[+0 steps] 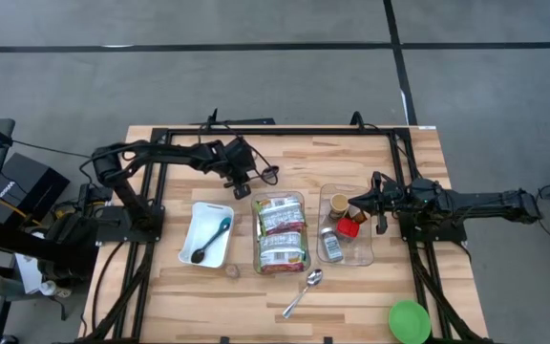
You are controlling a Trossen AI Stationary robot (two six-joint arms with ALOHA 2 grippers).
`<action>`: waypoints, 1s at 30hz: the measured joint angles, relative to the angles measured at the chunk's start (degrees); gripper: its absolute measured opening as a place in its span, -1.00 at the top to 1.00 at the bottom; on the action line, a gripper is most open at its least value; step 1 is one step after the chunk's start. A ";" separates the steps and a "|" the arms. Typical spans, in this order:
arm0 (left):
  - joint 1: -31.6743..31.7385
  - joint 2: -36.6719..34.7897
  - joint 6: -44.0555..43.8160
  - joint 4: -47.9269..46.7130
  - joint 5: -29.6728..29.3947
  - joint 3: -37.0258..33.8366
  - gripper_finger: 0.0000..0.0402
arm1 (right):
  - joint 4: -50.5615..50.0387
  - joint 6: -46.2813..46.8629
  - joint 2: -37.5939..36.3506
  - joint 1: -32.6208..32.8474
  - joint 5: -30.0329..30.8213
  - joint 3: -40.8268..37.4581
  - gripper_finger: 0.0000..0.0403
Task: Pick & Place Food Item
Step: Put the black spoon into the white bin
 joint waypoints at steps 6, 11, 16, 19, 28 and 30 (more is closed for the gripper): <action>0.01 -3.08 -1.58 -0.09 -1.56 0.00 0.92 | -0.02 0.00 0.00 0.00 0.00 -0.01 1.00; 0.00 -6.73 -5.55 -0.28 -1.60 0.00 0.92 | -0.02 0.00 0.00 0.02 0.00 -0.01 1.00; 0.00 -12.04 -8.99 -2.42 -1.60 0.02 0.92 | 0.00 0.00 0.00 0.00 0.00 0.00 1.00; 0.00 -15.85 -11.66 -3.64 -1.62 0.02 0.92 | 0.00 0.00 0.00 0.02 0.00 0.01 1.00; -1.57 -27.42 -20.71 -10.41 -1.68 0.02 0.92 | 0.00 0.00 0.00 0.00 0.00 0.00 1.00; -2.47 -29.87 -22.72 -11.92 -1.39 0.02 0.92 | 0.00 0.00 0.00 0.01 0.00 -0.01 1.00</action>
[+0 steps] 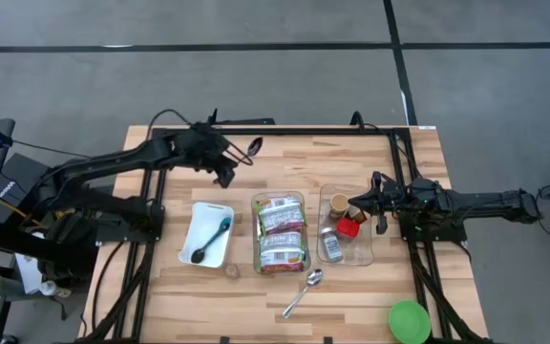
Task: Pick & Place Food Item
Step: Put the black spoon into the white bin
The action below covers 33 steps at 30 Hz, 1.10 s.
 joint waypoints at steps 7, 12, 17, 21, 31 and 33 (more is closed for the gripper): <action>-5.34 -7.47 -8.54 -6.31 0.47 0.00 0.92 | -0.01 0.00 0.00 0.01 0.00 0.00 1.00; -11.37 -11.26 -16.83 -11.94 0.62 0.00 0.91 | 0.00 0.00 0.00 -0.01 0.00 0.01 1.00; -18.69 -12.97 -22.65 -16.64 0.75 0.00 0.91 | 0.00 0.00 0.00 -0.01 0.00 0.00 1.00; -24.43 -12.76 -26.64 -18.77 -1.33 0.00 0.91 | 0.00 0.00 0.00 -0.01 0.00 -0.01 1.00; -38.12 -12.14 -34.69 -26.17 -16.26 -0.51 0.91 | -0.01 0.00 0.00 -0.01 0.00 -0.01 1.00; -40.89 -12.54 -37.38 -26.11 -17.71 -2.09 0.91 | -0.02 0.00 0.00 0.00 0.00 -0.01 1.00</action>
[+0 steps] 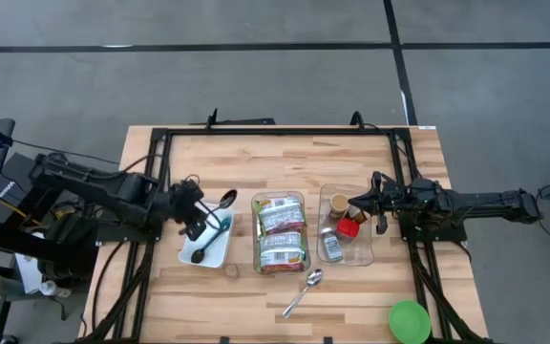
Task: Pick & Place Food Item
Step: Put the black spoon into the white bin
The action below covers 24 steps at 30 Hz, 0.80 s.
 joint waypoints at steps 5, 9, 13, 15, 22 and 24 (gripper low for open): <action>-6.06 -0.09 -7.26 2.40 -2.95 -6.41 0.92 | -0.01 0.00 0.00 -0.01 0.00 0.01 1.00; -9.33 -0.09 -13.44 4.79 -4.65 -11.74 0.91 | -0.01 0.00 0.00 -0.01 0.00 0.00 1.00; -12.86 -0.09 -18.72 7.76 -4.65 -15.99 0.93 | -0.02 0.00 0.00 -0.01 0.00 0.00 1.00; -14.43 -0.09 -20.69 9.88 -4.69 -18.03 0.92 | -0.01 0.00 0.00 0.01 0.00 0.01 1.00; -15.42 -0.08 -20.78 18.65 -5.42 -22.70 0.93 | -0.01 0.00 0.00 -0.01 0.00 0.02 1.00; -15.10 -0.09 -20.81 19.78 -6.51 -23.20 0.93 | -0.01 0.00 0.00 0.01 0.00 0.01 1.00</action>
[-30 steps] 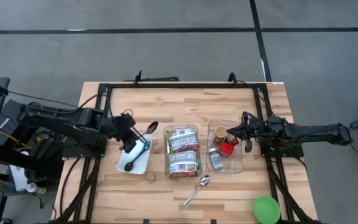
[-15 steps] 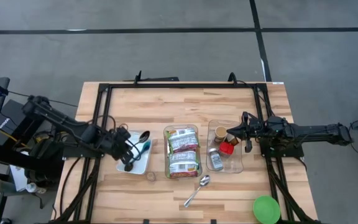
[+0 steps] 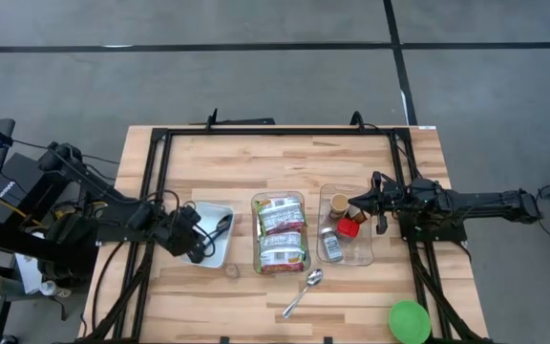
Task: Pick & Place Food Item
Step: Put the black spoon into the white bin
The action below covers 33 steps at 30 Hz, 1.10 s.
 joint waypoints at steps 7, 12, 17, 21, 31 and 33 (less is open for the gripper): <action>1.86 0.00 0.02 1.87 -1.59 -0.20 0.91 | 0.00 0.00 0.00 0.01 0.00 -0.01 1.00; 2.65 0.00 0.09 2.06 -1.76 -0.20 0.90 | 0.00 0.00 0.00 -0.01 0.00 0.01 1.00; 2.60 0.00 0.15 2.06 -1.56 -0.20 0.90 | 0.00 0.00 0.00 -0.01 0.00 -0.01 1.00; 2.60 0.00 0.20 2.02 -1.39 -0.20 0.90 | 0.00 0.00 0.00 -0.01 0.00 -0.01 1.00; 2.60 0.00 0.24 1.89 1.52 -0.20 0.82 | 0.00 0.00 0.00 -0.01 0.00 -0.01 1.00; 2.60 0.00 0.24 1.89 1.54 -0.20 0.79 | 0.01 0.00 0.00 0.00 0.00 0.00 1.00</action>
